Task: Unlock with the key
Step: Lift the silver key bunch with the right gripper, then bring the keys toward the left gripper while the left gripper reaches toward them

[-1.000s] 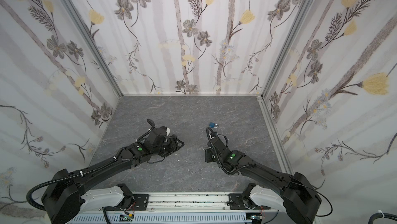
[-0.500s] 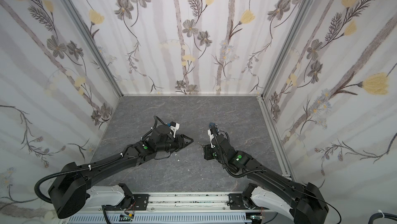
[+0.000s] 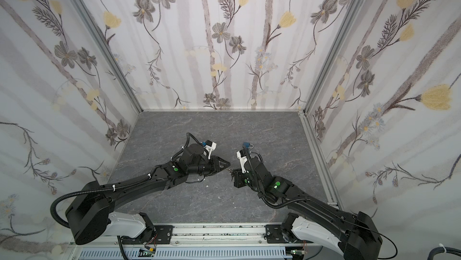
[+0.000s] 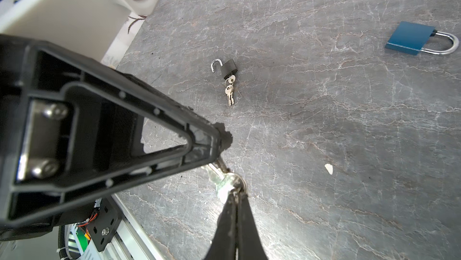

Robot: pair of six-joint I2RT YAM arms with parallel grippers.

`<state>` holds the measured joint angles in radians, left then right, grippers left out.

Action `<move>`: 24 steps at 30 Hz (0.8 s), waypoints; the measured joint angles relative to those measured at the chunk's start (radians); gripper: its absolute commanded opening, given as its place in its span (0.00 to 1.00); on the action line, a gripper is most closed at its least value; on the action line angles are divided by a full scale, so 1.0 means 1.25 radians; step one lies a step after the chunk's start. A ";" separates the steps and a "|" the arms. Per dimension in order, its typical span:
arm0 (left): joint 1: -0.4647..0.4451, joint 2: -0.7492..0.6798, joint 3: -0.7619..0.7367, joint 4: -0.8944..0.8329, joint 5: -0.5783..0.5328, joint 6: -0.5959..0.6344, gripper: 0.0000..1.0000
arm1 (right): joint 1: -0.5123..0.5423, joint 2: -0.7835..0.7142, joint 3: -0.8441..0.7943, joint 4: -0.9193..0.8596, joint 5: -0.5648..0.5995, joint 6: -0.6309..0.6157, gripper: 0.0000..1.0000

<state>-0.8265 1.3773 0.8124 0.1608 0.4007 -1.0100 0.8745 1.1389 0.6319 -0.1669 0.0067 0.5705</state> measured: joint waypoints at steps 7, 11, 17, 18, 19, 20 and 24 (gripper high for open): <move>-0.002 -0.003 0.001 0.000 0.000 -0.003 0.05 | 0.000 0.000 0.000 0.000 0.000 0.001 0.00; -0.002 -0.005 0.001 -0.006 -0.004 -0.003 0.00 | 0.000 0.000 0.000 0.006 0.000 0.002 0.00; -0.002 -0.012 0.012 -0.025 -0.010 0.006 0.00 | -0.002 -0.003 0.003 0.009 -0.001 0.005 0.23; -0.002 -0.016 0.017 -0.036 -0.010 0.011 0.00 | -0.004 -0.008 0.003 0.010 -0.003 0.011 0.27; -0.002 -0.020 0.023 -0.051 -0.015 0.019 0.00 | -0.006 -0.014 0.002 0.012 -0.004 0.012 0.29; -0.002 -0.024 0.028 -0.061 -0.021 0.030 0.00 | -0.010 -0.022 -0.001 0.018 -0.007 0.009 0.30; -0.002 -0.038 0.048 -0.108 -0.033 0.066 0.00 | -0.042 -0.060 -0.029 0.035 -0.032 0.013 0.31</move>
<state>-0.8295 1.3296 0.8719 0.0254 0.3592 -0.9279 0.8215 1.0637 0.5957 -0.1230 -0.0334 0.5861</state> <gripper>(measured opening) 0.046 0.301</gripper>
